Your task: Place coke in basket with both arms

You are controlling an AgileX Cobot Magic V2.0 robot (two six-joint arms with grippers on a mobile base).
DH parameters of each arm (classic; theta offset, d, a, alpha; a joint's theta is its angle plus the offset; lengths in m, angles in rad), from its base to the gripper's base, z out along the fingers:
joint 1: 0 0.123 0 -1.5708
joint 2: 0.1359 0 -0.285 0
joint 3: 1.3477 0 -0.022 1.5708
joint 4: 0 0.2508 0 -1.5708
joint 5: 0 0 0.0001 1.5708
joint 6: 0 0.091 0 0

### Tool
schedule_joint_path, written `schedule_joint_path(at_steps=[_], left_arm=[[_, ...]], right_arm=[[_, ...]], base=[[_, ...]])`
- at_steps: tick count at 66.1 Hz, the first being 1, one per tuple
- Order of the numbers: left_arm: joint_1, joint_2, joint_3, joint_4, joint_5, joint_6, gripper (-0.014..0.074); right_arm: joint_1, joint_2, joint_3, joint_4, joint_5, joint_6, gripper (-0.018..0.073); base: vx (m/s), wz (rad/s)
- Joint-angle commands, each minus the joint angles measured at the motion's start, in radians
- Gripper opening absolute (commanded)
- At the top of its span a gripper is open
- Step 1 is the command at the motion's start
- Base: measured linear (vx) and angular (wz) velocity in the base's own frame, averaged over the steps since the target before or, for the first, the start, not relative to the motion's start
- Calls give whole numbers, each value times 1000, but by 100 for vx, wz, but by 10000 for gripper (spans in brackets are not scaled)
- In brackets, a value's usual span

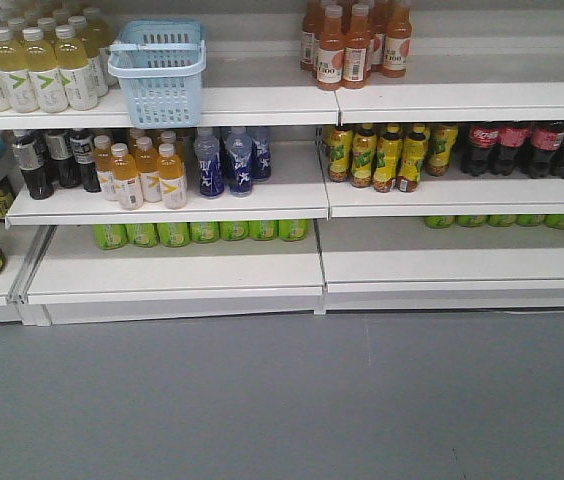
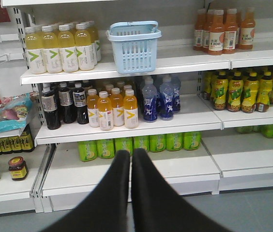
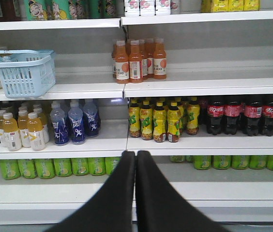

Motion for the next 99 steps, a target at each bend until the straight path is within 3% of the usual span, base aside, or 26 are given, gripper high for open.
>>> schedule_joint_path(at_steps=[1, 99], left_arm=[[-2, -20, -1, -6, -71, -9, -6], [-2, -20, -1, -6, -71, -9, -6]], right_arm=[[-3, -18, 11, -8, -78, -6, -10], [-3, -18, 11, -8, -78, -6, -10]], base=[[12, 3], [16, 4]])
